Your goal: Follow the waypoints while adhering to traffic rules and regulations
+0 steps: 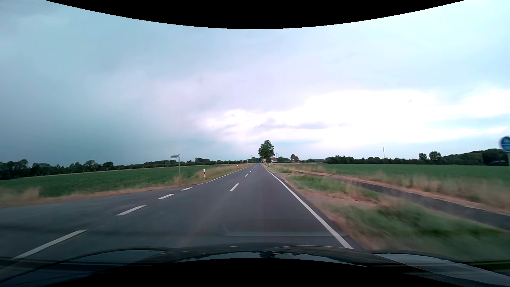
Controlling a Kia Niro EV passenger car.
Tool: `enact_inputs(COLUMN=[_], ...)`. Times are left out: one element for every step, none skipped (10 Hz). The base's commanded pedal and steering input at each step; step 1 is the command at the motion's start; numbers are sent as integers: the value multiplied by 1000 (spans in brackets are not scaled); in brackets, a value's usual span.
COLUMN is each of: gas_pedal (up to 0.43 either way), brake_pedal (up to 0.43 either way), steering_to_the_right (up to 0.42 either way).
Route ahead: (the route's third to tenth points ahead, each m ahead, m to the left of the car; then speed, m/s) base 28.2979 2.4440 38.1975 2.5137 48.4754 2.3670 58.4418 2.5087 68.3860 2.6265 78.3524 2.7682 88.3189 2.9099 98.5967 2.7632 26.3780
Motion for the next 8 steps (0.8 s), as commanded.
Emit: enact_inputs(gas_pedal=[0,0,0,0,0,0,0,0], brake_pedal=[0,0,0,0,0,0,6,49], steering_to_the_right=[-4,-4,-4,-4,-4,-4,-4,-4])
